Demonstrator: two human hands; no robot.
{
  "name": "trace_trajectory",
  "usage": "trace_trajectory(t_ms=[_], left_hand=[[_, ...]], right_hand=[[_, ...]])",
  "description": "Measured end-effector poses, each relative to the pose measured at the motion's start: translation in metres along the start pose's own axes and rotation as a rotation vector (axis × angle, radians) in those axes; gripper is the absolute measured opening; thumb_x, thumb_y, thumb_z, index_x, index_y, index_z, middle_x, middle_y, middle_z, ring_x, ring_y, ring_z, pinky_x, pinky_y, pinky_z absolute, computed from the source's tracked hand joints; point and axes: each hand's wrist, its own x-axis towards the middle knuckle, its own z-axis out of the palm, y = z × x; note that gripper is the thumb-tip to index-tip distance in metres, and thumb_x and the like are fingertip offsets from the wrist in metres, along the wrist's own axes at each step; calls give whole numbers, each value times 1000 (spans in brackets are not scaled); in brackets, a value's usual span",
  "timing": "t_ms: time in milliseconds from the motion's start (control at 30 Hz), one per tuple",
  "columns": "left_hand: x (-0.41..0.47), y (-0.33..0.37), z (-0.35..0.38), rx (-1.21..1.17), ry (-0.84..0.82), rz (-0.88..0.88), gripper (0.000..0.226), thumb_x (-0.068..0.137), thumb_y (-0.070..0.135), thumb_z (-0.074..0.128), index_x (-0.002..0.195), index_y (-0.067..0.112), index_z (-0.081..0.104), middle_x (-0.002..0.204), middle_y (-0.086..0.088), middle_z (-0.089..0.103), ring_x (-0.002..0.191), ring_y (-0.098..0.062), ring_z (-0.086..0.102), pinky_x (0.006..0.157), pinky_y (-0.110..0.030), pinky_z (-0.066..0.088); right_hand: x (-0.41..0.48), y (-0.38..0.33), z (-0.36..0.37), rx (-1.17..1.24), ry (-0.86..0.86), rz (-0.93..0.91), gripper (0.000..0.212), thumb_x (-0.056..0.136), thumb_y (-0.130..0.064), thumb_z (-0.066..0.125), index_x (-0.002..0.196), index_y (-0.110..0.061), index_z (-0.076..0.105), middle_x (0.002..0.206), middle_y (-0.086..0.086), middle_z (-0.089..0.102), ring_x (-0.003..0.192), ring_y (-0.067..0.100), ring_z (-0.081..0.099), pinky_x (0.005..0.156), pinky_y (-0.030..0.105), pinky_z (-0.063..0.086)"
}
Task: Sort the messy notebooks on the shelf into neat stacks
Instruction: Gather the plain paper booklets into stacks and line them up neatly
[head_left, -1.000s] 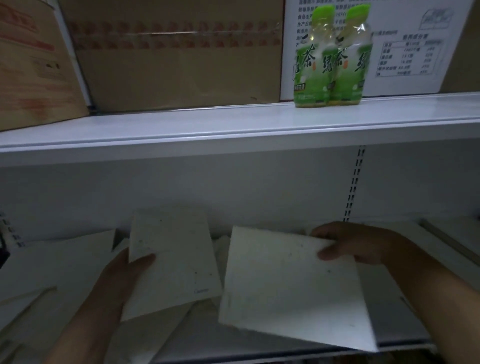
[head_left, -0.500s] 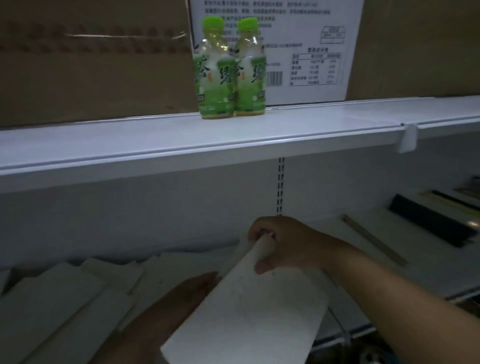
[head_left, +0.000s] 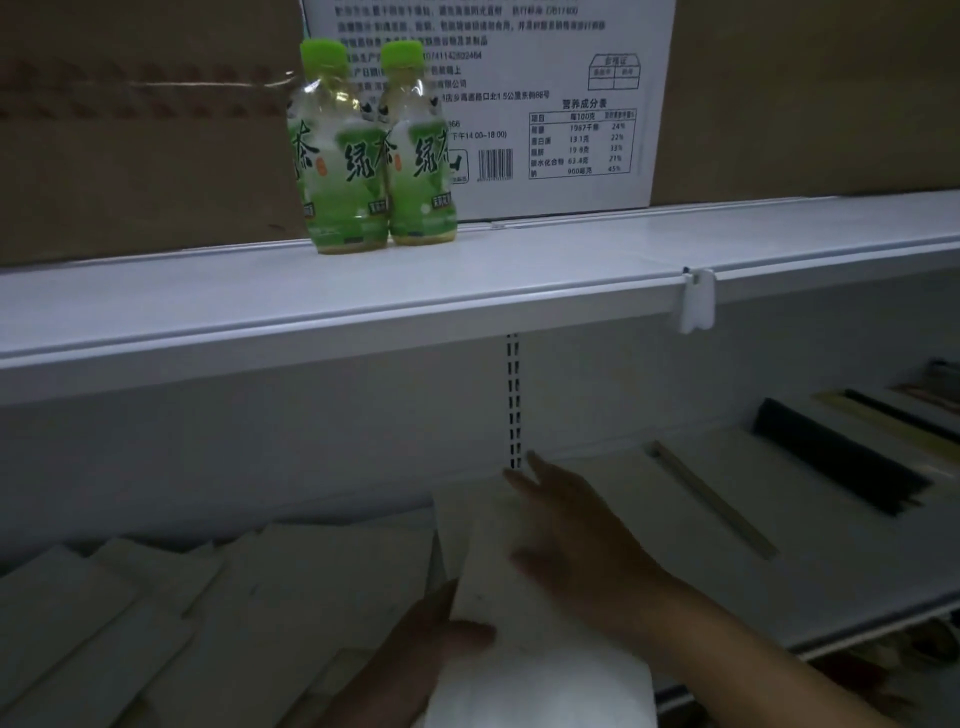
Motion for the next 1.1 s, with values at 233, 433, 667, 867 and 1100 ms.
trace_trajectory(t_ms=[233, 433, 667, 867, 1100], left_hand=[[17, 15, 0, -351, 151, 109, 59, 52, 10, 72, 110, 5, 64, 99, -25, 70, 79, -40, 70, 60, -43, 58], [41, 7, 8, -130, 348, 27, 59, 55, 12, 67, 113, 0, 64, 98, -20, 72, 85, -34, 69, 75, -40, 56], [30, 4, 2, 710, 239, -55, 120, 51, 46, 83, 150, 21, 19, 141, 0, 49, 125, -15, 51, 99, -29, 46], [31, -2, 5, 1235, 216, -123, 110, 80, 40, 69, 149, 20, -15, 151, -8, 29, 138, -20, 32, 104, -23, 30], [22, 30, -48, 964, 249, 53, 84, 62, 25, 86, 134, 36, 44, 129, 8, 51, 96, 0, 50, 80, -10, 42]], right_hand=[[-10, 13, -11, 1066, -36, 557, 45, 83, -27, 71, 125, -26, 53, 111, 1, 69, 100, 21, 65, 81, 33, 54], [7, 40, 19, 831, -2, 523, 36, 78, -4, 71, 114, -7, 66, 96, 3, 72, 82, 15, 68, 67, 24, 54], [32, 64, 33, 697, -8, 589, 47, 69, -13, 80, 113, -4, 66, 104, 10, 69, 88, 24, 67, 80, 34, 55], [30, 56, 40, 81, 71, 359, 60, 89, -28, 58, 143, -19, 36, 152, 3, 29, 134, 18, 36, 108, 26, 34], [34, 34, 66, -26, 294, -108, 32, 70, -40, 46, 87, -24, 69, 109, 3, 67, 93, 16, 65, 78, 19, 49]])
